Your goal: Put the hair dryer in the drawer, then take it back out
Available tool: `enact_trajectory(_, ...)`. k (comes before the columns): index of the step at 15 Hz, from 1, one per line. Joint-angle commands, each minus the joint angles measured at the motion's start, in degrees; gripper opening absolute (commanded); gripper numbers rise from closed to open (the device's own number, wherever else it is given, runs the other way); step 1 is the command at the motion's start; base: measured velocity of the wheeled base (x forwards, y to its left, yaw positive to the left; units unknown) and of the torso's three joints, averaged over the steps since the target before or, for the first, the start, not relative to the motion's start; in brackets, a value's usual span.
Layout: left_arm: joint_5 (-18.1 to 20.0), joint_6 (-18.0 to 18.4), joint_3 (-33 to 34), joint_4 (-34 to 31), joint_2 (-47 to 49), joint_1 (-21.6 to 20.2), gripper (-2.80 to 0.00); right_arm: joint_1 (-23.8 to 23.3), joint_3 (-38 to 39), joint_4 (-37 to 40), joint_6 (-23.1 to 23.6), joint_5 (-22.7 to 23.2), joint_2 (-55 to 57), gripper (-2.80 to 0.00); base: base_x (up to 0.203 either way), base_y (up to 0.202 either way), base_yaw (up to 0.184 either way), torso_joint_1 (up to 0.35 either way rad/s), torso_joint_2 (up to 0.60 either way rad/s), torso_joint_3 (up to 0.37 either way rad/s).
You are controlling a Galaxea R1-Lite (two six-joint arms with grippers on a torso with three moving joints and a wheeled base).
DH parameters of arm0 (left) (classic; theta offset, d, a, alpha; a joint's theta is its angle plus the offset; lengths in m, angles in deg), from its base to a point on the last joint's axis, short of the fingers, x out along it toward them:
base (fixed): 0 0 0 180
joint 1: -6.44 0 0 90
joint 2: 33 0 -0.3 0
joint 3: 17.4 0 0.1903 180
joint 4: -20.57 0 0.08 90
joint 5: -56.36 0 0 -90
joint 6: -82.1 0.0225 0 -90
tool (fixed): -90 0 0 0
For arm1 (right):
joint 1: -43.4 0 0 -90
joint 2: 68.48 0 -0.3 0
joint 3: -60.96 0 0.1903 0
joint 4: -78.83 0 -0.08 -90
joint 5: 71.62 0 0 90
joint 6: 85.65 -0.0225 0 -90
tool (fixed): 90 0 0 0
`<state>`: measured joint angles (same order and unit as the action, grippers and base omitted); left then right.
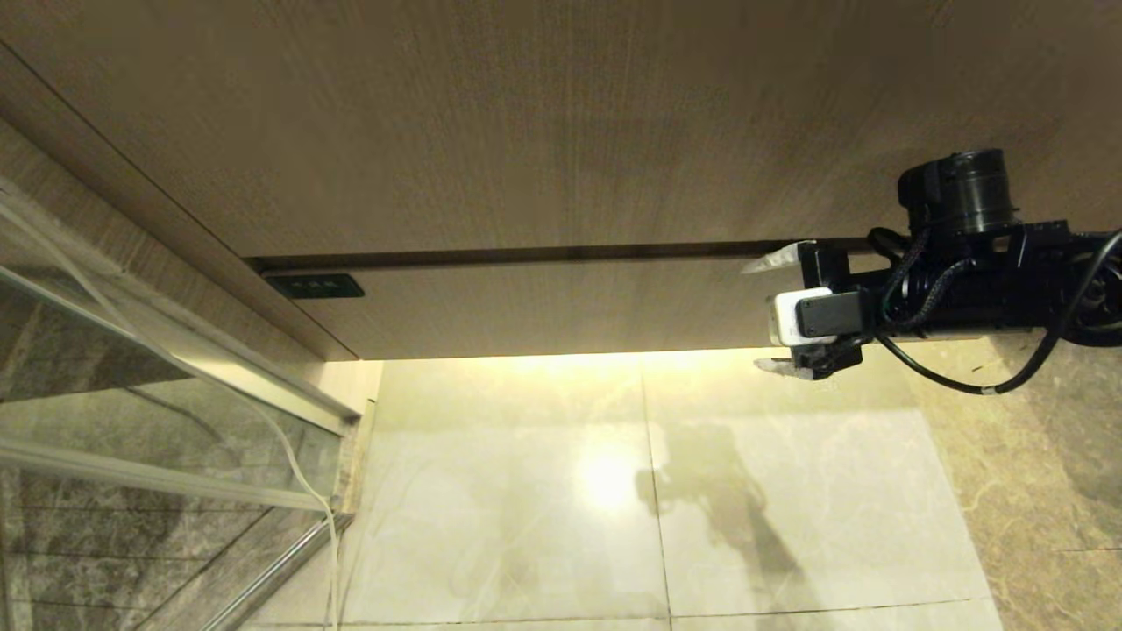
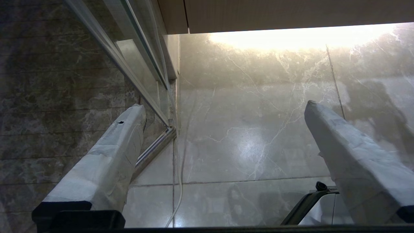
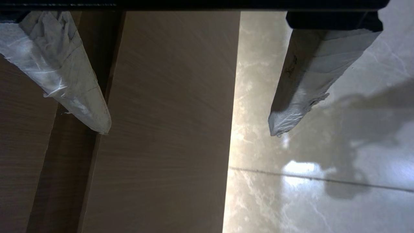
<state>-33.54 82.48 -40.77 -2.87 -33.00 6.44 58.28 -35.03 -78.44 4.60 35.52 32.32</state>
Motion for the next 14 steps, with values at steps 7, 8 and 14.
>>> enact_trajectory(7,-0.01,0.06,0.00,-0.01,0.00,0.00,0.00,2.68,-0.14,2.37,-0.52,-8.32,-1.12,0.00,0.000,0.000,0.000,0.000,0.00,0.000)
enact_trajectory(8,-0.01,-0.01,0.00,-0.01,0.00,0.00,0.00,3.21,-0.14,2.39,-1.84,-9.31,-1.41,0.00,0.000,0.000,0.000,0.000,0.00,0.000)
enact_trajectory(14,-0.01,0.02,0.00,-0.01,0.00,0.00,0.00,6.17,1.14,3.40,-7.89,-13.18,-1.75,0.00,0.000,0.000,0.000,0.000,0.00,0.000)
